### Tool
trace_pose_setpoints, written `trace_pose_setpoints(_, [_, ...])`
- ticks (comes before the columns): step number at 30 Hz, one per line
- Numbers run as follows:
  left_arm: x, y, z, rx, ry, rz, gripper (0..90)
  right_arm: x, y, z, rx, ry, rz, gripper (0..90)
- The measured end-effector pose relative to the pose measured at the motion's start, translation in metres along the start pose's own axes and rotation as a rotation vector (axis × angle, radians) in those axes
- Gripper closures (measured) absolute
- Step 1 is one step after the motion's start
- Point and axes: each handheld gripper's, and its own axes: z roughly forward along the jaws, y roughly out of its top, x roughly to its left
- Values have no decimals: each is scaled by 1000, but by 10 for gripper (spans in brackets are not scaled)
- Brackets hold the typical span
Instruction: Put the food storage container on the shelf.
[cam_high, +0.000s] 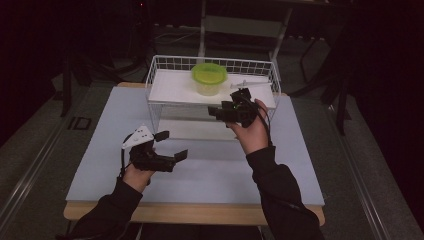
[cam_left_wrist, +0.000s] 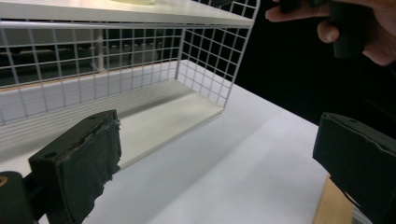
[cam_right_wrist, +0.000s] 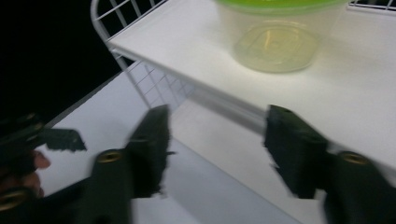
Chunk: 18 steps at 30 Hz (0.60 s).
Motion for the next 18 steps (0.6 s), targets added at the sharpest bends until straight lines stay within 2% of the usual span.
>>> trace_pose_setpoints(5, [-4,-2,-1,32,-14,23,20,8,-18,-13,-15,65,-61,260])
trace_pose_setpoints(7, [-7,-3,-2,39,-23,31,20,10,-26,-17,-18,85,-60,237])
trace_pose_setpoints(9, [-9,-3,-4,44,-33,38,20,12,-35,-19,-25,86,-80,204])
trace_pose_setpoints(12, [-12,-5,-6,49,-44,49,20,14,-44,-21,-27,79,-102,201])
trace_pose_setpoints(15, [-15,-9,-9,62,-62,62,20,15,-64,-23,-9,82,-132,189])
trace_pose_setpoints(18, [-16,-12,-11,69,-67,59,20,14,-75,-23,-5,92,-124,190])
